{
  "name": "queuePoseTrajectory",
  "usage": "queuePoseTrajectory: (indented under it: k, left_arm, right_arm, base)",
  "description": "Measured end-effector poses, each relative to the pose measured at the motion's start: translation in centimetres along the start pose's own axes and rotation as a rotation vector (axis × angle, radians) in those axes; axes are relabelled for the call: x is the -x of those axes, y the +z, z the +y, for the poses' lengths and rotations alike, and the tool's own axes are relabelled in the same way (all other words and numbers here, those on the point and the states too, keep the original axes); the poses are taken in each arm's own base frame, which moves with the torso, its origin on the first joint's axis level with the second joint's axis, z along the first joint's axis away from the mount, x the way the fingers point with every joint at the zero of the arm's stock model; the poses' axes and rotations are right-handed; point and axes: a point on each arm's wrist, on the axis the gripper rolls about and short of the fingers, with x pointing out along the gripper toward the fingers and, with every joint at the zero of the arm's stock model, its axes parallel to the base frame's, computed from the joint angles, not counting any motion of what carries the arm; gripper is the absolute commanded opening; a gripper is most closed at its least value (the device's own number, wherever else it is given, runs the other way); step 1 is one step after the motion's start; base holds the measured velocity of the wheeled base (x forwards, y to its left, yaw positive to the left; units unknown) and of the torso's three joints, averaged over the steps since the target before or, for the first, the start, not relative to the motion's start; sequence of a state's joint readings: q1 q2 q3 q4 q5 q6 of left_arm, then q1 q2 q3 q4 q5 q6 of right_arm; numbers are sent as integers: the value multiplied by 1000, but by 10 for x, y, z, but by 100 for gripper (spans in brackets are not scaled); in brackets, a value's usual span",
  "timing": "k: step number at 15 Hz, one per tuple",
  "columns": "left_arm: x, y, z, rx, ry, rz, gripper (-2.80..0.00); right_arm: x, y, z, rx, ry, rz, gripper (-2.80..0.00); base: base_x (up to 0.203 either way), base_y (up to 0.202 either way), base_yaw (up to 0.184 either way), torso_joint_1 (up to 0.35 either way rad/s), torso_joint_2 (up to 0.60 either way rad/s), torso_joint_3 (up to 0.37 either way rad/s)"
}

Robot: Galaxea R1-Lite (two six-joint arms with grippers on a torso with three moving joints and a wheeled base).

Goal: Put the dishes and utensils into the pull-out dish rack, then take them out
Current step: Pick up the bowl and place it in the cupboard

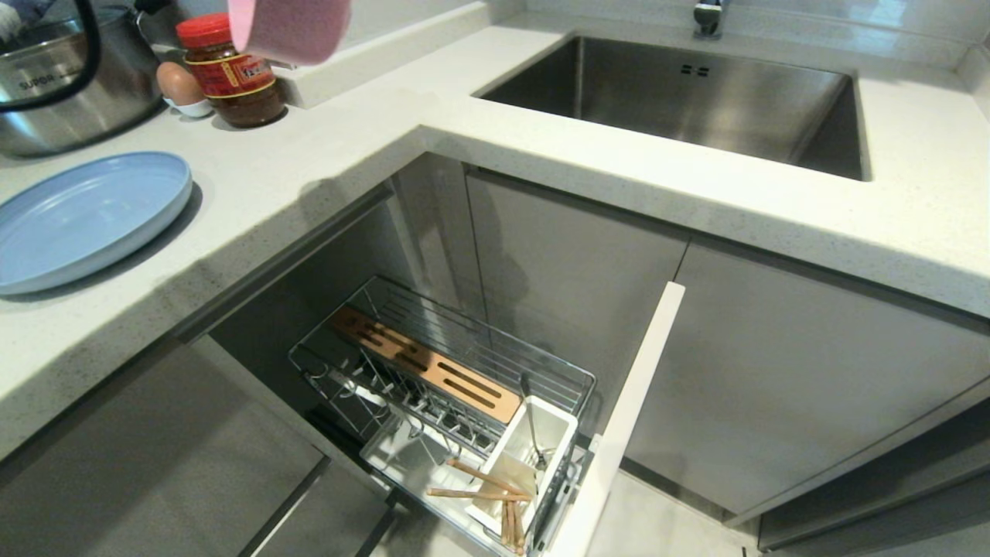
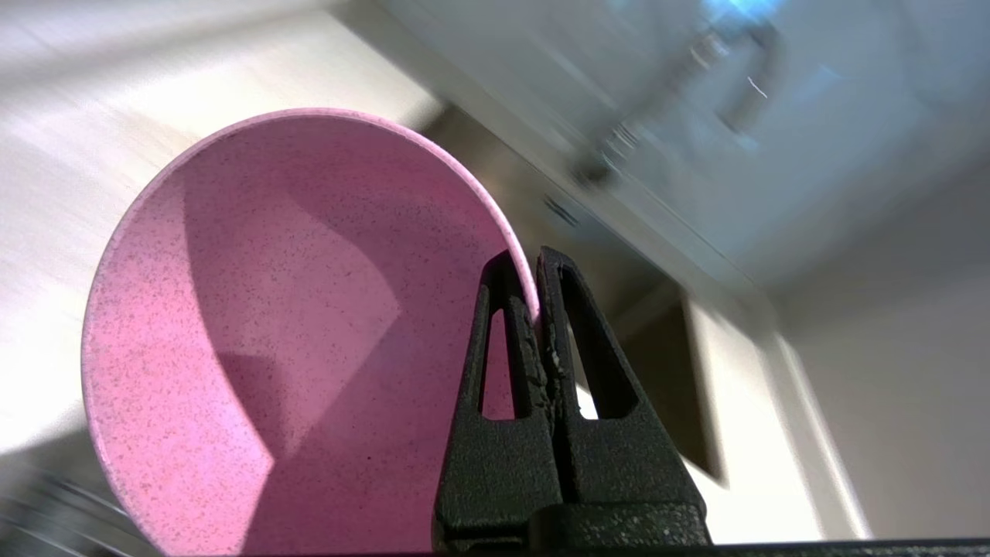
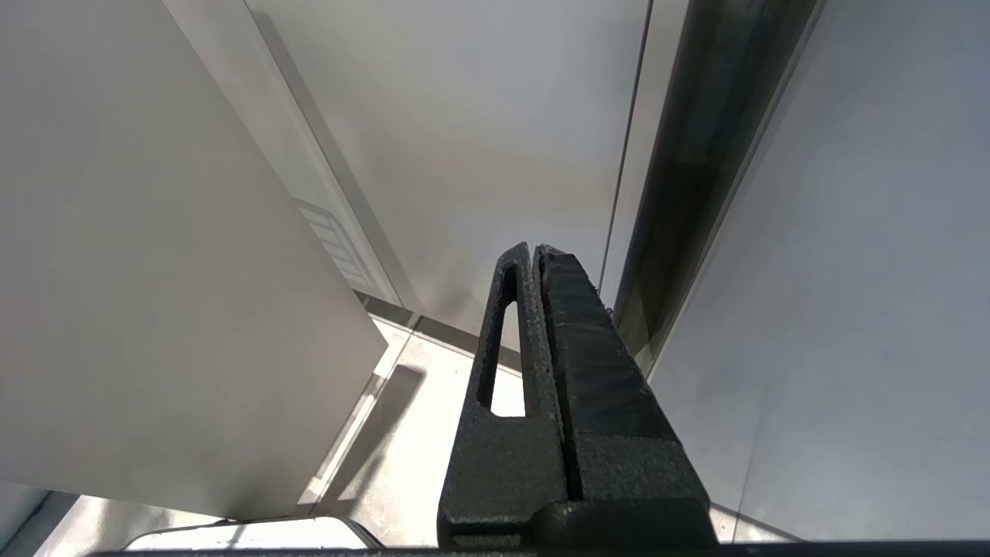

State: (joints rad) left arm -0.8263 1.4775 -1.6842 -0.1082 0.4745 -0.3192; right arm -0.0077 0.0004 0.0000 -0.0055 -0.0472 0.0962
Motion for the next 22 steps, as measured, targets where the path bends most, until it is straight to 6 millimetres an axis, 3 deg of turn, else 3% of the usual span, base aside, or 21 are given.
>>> queuePoseTrajectory:
  k: [4, 8, 13, 20, 22]
  left_arm:
    - [15, -66, -9, 92, -47, 93, -280]
    - [19, -116, 4, 407, 65, 124, -280]
    - [-3, -165, 45, 642, 242, 89, -280]
    - [-40, -240, 95, 641, 333, 10, -280]
    - [-47, -253, 106, 647, 337, -24, -280]
  right_arm:
    - [0, 0, 0, 0, 0, 0, -280]
    - [0, 0, 0, 0, 0, 0, -280]
    - [0, 0, 0, 0, 0, -1, -280]
    - [0, 0, 0, 0, 0, 0, -280]
    - [0, 0, 0, 0, 0, 0, -280]
  base:
    - [0, 0, 0, 0, 0, 0]
    - [0, 0, 0, 0, 0, 0]
    - [0, 0, 0, 0, 0, 0]
    - [0, 0, 0, 0, 0, 0]
    - [0, 0, 0, 0, 0, 0]
